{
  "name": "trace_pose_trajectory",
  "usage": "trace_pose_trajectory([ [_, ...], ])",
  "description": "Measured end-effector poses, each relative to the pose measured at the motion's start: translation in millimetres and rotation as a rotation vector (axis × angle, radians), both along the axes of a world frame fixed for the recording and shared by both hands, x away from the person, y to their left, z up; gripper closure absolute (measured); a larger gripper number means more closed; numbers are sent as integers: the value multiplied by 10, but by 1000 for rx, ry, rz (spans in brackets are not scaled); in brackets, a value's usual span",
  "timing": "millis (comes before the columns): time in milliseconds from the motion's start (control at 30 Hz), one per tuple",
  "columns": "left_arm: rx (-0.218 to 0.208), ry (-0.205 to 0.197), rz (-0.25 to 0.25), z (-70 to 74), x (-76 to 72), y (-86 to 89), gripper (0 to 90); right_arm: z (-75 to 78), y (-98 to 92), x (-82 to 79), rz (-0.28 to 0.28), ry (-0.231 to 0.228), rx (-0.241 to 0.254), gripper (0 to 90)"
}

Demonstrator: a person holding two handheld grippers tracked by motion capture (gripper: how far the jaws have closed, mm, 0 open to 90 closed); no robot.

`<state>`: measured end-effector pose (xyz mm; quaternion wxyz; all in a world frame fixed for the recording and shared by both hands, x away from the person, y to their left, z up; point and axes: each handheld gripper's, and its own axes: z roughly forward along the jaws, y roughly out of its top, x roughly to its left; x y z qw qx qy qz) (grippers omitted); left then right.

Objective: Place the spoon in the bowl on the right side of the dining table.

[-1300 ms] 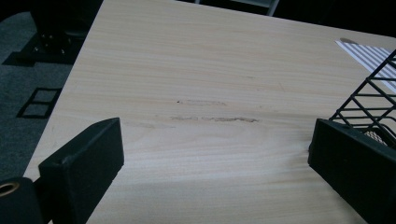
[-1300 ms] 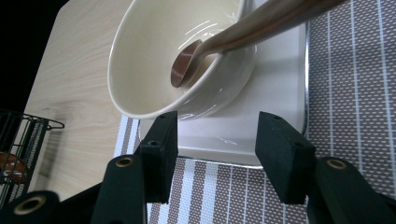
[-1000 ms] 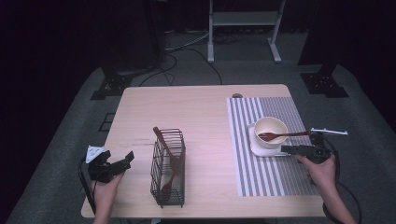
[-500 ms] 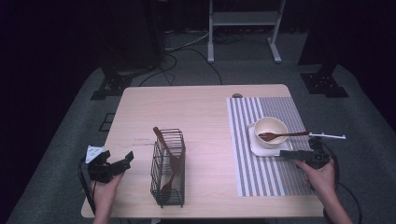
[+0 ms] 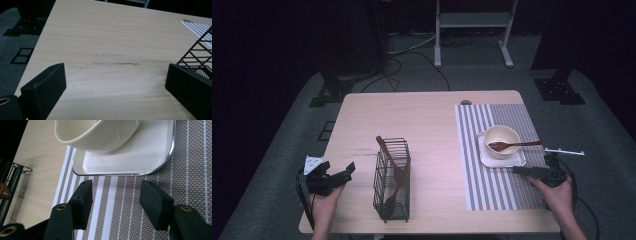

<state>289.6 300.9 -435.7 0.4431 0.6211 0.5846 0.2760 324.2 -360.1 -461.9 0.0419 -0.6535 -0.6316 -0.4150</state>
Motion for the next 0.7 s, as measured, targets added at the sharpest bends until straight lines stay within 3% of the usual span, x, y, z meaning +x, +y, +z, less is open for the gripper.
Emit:
trace_pose_trajectory([
  [400,-1,0,-1,2,-1,2,26,29,86,-118,26,-18,-37,419],
  [700,-1,0,-1,1,1,-2,26,29,163,-189,54,-27,-34,407],
])
